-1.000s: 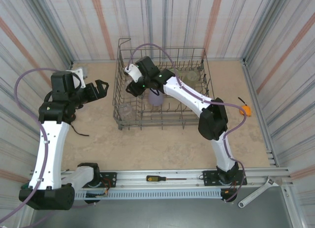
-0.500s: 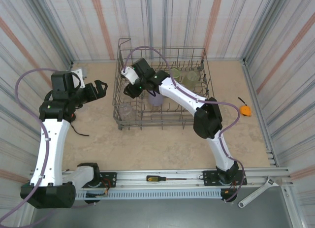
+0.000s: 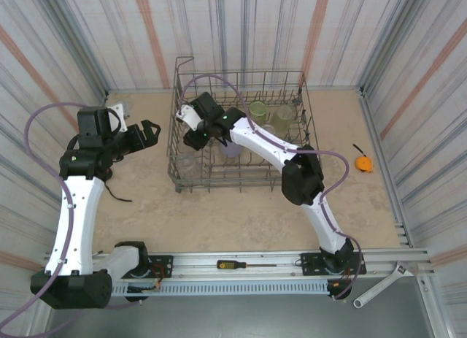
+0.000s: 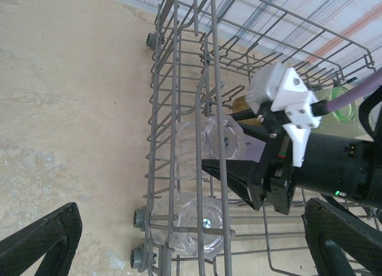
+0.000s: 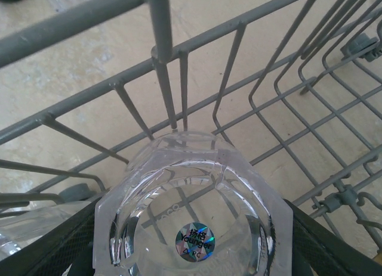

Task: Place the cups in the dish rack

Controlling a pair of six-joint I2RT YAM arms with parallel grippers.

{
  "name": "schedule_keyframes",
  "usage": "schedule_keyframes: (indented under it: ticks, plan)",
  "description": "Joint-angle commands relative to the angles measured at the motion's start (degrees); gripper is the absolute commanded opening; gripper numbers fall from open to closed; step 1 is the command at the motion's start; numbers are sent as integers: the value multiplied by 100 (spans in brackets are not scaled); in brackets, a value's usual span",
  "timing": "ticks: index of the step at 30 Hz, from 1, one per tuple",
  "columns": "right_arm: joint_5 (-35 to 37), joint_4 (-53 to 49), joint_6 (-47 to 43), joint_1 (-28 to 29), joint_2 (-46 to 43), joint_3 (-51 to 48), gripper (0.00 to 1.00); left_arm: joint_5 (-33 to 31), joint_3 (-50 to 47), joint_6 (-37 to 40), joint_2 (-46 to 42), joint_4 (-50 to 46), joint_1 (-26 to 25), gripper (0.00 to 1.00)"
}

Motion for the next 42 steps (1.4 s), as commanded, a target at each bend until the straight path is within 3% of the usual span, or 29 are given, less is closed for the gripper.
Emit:
schedule_keyframes:
  ticks: [1,9,15,23,29,42]
  plan:
    - [304,-256,-256,79,156,333,50,104,-68,153,6,70,78,99]
    - [477,-443,-366,151,375,515,55,109,-97,160,1,68,87,99]
    - [517,-439,-270,162,389,572,77,118,-99,161,21,76,98,99]
    - [416,-328,20,160,293,664,95,120,-115,152,23,79,106,99]
    - [426,-255,158,152,159,664,100,100,-114,180,15,64,111,99]
    - [451,-188,866,-125,-426,385,99,28,-80,136,0,-11,139,99]
